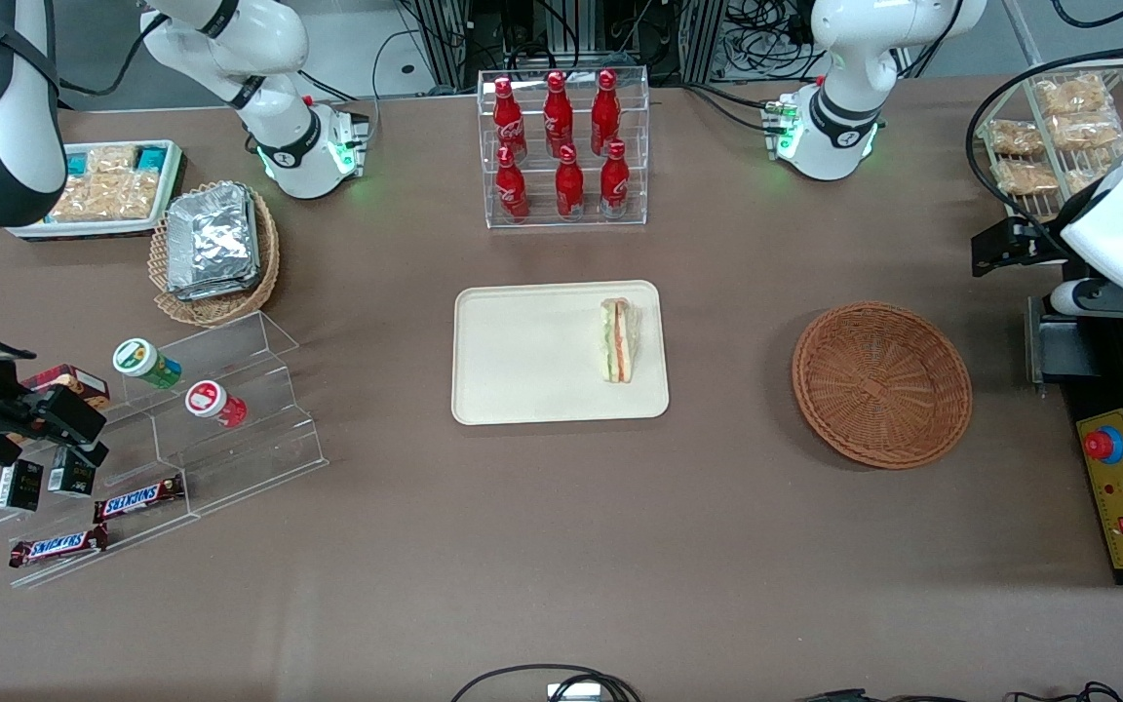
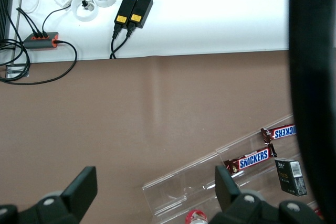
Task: Place sandwich from basket to tray
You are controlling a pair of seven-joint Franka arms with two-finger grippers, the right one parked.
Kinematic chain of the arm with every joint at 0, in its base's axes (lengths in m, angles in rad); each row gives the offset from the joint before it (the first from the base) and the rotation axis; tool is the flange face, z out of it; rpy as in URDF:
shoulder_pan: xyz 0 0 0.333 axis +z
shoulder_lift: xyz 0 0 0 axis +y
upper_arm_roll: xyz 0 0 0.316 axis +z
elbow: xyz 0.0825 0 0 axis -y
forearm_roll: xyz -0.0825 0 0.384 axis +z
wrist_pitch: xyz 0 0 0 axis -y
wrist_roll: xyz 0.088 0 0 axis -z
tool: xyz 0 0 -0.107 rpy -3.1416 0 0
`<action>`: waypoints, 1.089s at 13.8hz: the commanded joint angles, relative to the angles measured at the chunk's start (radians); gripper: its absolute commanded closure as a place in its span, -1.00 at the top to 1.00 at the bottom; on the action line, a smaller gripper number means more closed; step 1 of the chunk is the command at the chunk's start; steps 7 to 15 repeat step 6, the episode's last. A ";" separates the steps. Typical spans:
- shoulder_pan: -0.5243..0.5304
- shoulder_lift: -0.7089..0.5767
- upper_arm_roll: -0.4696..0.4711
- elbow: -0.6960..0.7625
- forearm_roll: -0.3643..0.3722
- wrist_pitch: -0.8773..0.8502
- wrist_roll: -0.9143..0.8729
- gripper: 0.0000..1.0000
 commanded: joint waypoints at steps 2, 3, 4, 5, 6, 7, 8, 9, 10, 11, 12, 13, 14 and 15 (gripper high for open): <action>0.002 -0.014 0.001 -0.009 -0.007 -0.010 0.020 0.99; 0.002 -0.012 0.001 -0.009 -0.009 -0.010 0.018 0.99; -0.002 -0.006 -0.001 -0.009 -0.004 -0.009 0.018 0.99; -0.004 -0.003 -0.004 -0.008 -0.001 -0.009 0.018 0.99; -0.004 -0.002 -0.005 -0.009 -0.001 -0.009 0.018 0.99; -0.004 -0.002 -0.005 -0.009 -0.001 -0.009 0.018 0.99; -0.004 -0.002 -0.005 -0.009 -0.001 -0.009 0.018 0.99; -0.004 -0.002 -0.005 -0.009 -0.001 -0.009 0.018 0.99; -0.004 -0.002 -0.005 -0.009 -0.001 -0.009 0.018 0.99; -0.004 -0.002 -0.005 -0.009 -0.001 -0.009 0.018 0.99; -0.004 -0.002 -0.005 -0.009 -0.001 -0.009 0.018 0.99; -0.004 -0.002 -0.005 -0.009 -0.001 -0.009 0.018 0.99; -0.004 -0.002 -0.005 -0.009 -0.001 -0.009 0.018 0.99; -0.004 -0.002 -0.005 -0.009 -0.001 -0.009 0.018 0.99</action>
